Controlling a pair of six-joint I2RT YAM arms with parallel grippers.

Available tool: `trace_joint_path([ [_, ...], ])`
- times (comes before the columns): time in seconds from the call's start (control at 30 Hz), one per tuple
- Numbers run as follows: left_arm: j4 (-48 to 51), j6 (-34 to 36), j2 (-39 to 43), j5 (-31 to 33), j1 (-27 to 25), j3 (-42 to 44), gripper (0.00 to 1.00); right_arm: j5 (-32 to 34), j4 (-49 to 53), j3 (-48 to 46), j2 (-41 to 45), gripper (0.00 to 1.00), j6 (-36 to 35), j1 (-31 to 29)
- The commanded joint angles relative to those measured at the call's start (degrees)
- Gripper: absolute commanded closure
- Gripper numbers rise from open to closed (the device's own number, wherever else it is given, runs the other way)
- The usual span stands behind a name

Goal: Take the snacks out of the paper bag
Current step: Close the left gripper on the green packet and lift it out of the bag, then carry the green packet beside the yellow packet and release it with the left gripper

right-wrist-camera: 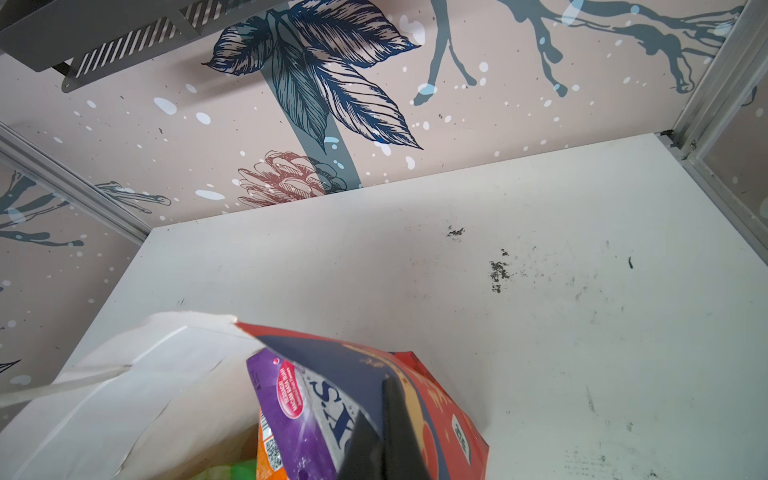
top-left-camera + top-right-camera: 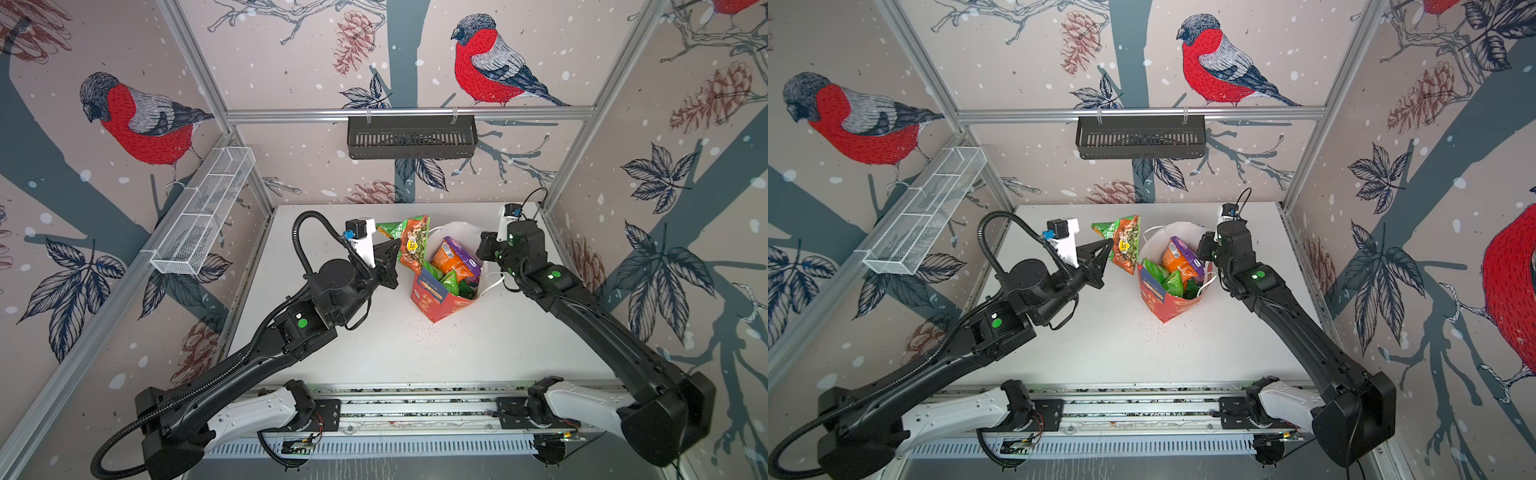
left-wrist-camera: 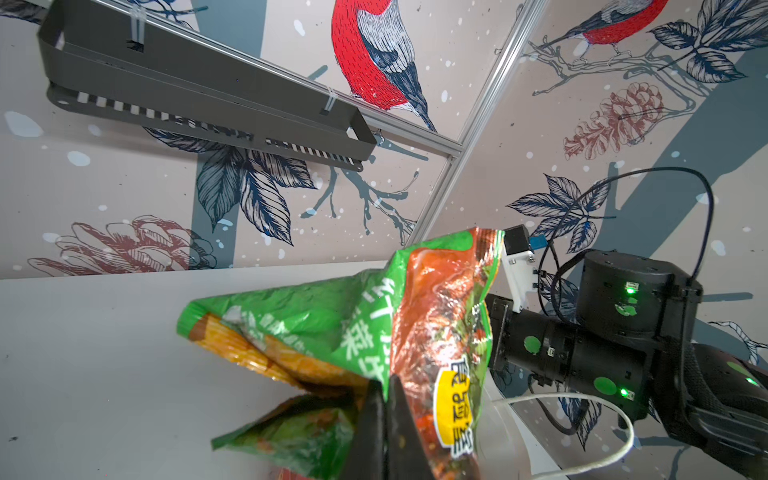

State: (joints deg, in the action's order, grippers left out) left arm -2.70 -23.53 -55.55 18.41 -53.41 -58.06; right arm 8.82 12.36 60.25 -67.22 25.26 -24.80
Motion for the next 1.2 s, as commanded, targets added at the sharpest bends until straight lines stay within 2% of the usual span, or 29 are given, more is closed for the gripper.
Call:
trace_joint_path([
  [0.0,-1.35,0.65,1.24,5.05,0.47,1.2,1.0,0.94,-4.01,0.75,0.08,1.0,-0.73,0.02],
  [0.23,-0.16,-1.11,2.79,6.06,3.05,4.21,1.0,0.85,-4.01,0.66,0.17,1.0,-0.65,0.02],
  [0.4,2.18,-1.72,2.56,9.45,6.55,6.43,1.0,0.89,-4.01,0.44,0.5,1.0,-0.73,0.08],
  [0.67,5.15,-2.79,2.24,10.13,12.52,9.78,1.0,0.85,-4.17,0.22,1.07,1.0,-0.82,0.11],
  [0.83,5.98,-4.71,2.12,6.25,18.28,13.24,1.0,0.76,-4.27,0.31,1.02,1.0,-0.75,0.1],
  [0.97,6.57,-3.93,0.44,7.43,21.49,16.45,1.0,0.41,-4.27,0.35,1.01,1.0,-0.81,0.14],
  [1.17,5.94,-4.48,-0.79,5.76,23.7,19.57,1.0,0.94,-3.74,0.22,0.96,1.0,-0.95,0.1],
])
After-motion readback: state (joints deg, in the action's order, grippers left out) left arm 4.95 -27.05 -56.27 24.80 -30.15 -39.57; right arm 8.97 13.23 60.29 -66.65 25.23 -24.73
